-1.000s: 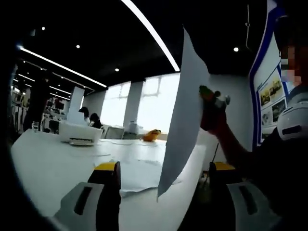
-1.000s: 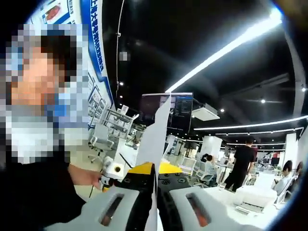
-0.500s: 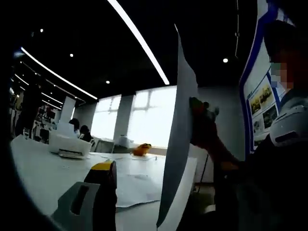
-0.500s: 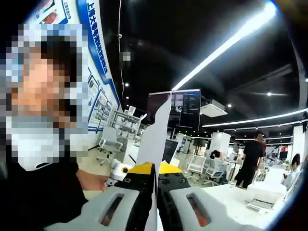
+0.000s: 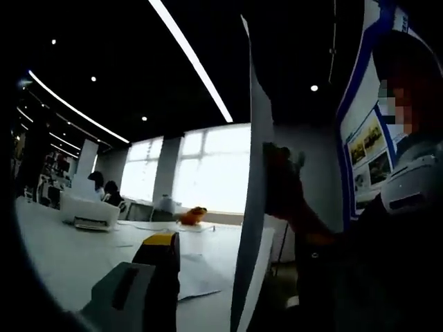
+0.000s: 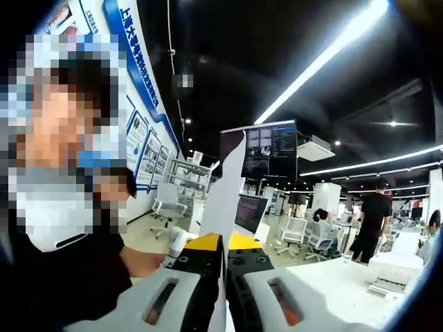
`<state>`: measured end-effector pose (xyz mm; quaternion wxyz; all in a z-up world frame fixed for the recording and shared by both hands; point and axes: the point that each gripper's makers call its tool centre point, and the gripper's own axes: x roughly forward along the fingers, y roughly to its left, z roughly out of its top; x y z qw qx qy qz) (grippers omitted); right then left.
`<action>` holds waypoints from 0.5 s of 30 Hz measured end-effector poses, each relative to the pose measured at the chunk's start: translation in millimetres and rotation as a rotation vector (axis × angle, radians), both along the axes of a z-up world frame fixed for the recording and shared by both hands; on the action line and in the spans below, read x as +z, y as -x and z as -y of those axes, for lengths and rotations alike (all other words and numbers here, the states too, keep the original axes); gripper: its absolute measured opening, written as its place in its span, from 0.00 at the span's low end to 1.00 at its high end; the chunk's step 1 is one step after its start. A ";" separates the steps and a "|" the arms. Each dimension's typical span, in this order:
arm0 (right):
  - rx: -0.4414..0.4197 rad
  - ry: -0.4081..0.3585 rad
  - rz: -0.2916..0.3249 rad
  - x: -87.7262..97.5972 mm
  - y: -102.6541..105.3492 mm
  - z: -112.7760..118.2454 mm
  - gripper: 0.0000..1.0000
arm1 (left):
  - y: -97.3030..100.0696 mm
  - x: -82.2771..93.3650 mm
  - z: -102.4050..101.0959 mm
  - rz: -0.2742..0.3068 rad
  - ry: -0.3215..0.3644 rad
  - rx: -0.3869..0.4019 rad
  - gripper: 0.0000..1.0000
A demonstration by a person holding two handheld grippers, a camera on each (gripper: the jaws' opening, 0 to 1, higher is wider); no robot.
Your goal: Organize the stack of printing papers by aligning and flattening the scattered papers on the table
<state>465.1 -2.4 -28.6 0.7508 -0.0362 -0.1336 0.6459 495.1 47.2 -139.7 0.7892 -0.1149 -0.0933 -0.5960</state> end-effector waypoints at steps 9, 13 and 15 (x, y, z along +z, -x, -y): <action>0.012 0.019 -0.026 -7.6 0.3 -5.8 0.00 | 0.1 -3.4 5.3 -0.029 -0.039 -0.025 0.56; 0.011 0.027 -0.044 -12.7 -3.7 -7.9 0.00 | -0.1 0.3 3.0 -0.021 -0.028 -0.023 0.51; 0.011 0.027 -0.052 -13.9 -5.1 -8.4 0.00 | 0.2 -0.4 2.9 -0.011 -0.035 -0.021 0.50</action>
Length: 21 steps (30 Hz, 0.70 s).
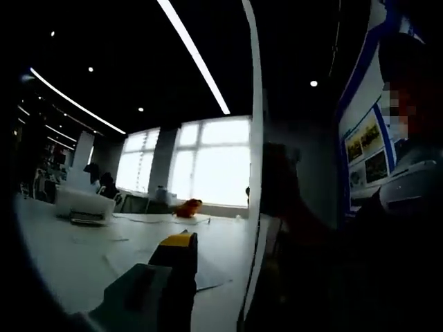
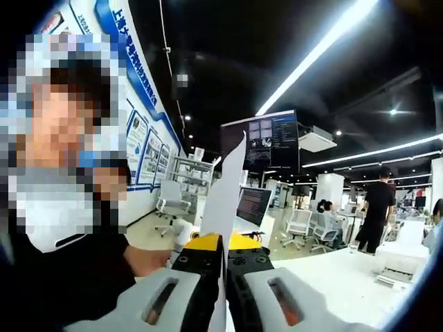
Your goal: Organize the stack of printing papers by aligning and flattening the scattered papers on the table
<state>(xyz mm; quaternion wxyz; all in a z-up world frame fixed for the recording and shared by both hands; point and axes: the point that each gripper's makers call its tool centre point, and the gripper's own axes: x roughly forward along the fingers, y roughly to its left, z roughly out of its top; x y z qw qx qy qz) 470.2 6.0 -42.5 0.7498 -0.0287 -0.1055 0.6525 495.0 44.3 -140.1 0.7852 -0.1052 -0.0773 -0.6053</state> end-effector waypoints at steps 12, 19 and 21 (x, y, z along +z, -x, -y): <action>0.013 0.003 -0.049 -10.4 -8.0 -3.9 0.00 | 4.1 -2.5 1.9 0.017 -0.016 -0.031 0.31; 0.018 0.000 -0.067 -13.2 -9.7 -4.8 0.00 | 6.8 0.8 -0.4 0.076 -0.007 -0.028 0.06; 0.014 -0.006 -0.069 -12.9 -11.2 -4.2 0.00 | 7.0 0.1 -0.7 0.072 -0.008 -0.030 0.06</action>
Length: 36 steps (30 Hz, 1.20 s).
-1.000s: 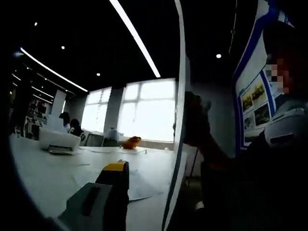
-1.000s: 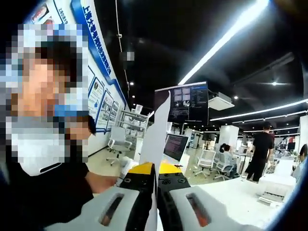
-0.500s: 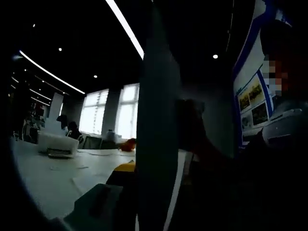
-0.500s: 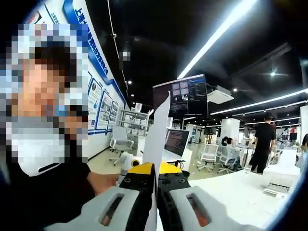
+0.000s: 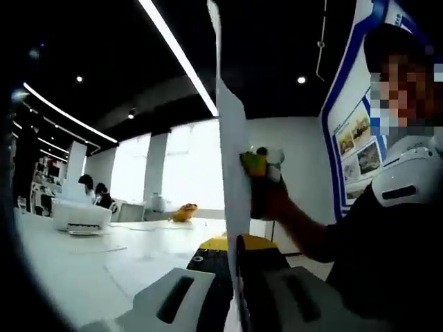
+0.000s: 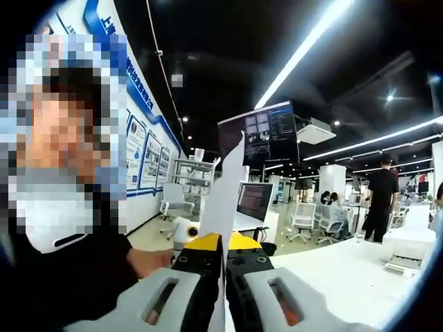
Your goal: Organize the stack of printing papers by aligning and flattening the scattered papers on the table
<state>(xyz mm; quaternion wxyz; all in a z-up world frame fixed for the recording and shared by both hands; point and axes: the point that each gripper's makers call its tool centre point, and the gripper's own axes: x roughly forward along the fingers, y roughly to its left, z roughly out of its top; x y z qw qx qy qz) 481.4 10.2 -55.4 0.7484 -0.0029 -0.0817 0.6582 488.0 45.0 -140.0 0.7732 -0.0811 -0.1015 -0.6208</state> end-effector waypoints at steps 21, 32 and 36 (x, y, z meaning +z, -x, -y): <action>-0.108 -0.051 0.039 -1.2 -25.1 21.6 0.16 | -19.4 -14.4 -10.8 -0.100 0.003 0.029 0.05; -0.213 -0.112 -0.006 -4.6 -48.8 59.1 0.16 | -29.4 -30.6 -6.4 -0.091 -0.055 0.055 0.06; -0.266 -0.158 -0.019 -0.2 -57.4 78.7 0.16 | -40.7 -37.7 -9.6 -0.083 -0.084 0.093 0.06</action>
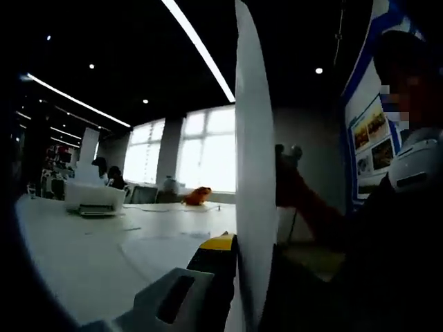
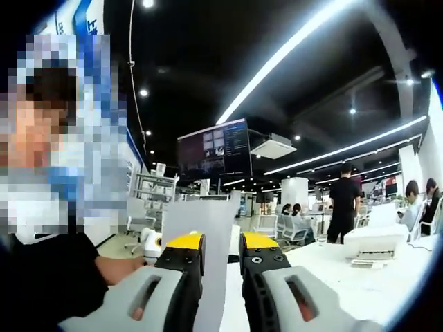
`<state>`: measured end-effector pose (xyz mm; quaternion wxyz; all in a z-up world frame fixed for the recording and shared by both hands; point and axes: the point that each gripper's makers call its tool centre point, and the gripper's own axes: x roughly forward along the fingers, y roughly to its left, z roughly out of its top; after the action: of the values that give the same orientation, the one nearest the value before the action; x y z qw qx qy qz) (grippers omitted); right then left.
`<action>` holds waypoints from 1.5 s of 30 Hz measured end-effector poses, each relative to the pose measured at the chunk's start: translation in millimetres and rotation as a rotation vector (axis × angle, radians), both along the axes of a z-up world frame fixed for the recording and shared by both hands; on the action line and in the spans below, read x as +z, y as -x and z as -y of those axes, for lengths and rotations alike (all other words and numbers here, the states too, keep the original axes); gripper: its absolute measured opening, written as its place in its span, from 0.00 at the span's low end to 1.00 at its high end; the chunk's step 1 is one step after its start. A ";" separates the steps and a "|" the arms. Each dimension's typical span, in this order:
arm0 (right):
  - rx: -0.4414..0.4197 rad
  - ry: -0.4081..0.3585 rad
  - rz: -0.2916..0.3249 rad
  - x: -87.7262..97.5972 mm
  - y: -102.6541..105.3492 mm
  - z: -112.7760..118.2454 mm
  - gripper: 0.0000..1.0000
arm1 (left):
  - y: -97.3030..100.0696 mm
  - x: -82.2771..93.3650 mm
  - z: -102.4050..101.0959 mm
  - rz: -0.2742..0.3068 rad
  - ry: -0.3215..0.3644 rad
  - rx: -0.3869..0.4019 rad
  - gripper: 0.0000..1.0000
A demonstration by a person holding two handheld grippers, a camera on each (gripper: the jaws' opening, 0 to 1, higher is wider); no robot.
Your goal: Organize the stack of printing papers by aligning and flattening the scattered papers on the table
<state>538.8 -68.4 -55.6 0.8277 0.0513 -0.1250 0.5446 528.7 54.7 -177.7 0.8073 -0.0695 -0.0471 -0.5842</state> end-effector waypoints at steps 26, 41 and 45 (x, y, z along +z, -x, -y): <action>-0.109 0.074 0.049 -18.5 22.7 10.2 0.15 | -66.0 -47.0 -40.8 -0.005 -0.118 0.245 0.06; -0.264 0.198 -0.035 -72.9 -3.6 26.1 0.14 | -85.9 -62.2 -57.5 -0.011 -0.103 0.330 0.06; -0.292 0.193 -0.070 -86.1 -9.7 30.0 0.21 | -88.2 -62.3 -60.8 -0.019 -0.086 0.335 0.06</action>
<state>548.4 -98.4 -141.6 0.9029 -0.0284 -0.0494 0.4260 616.9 115.5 -240.0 0.8959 -0.0316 -0.0252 -0.4423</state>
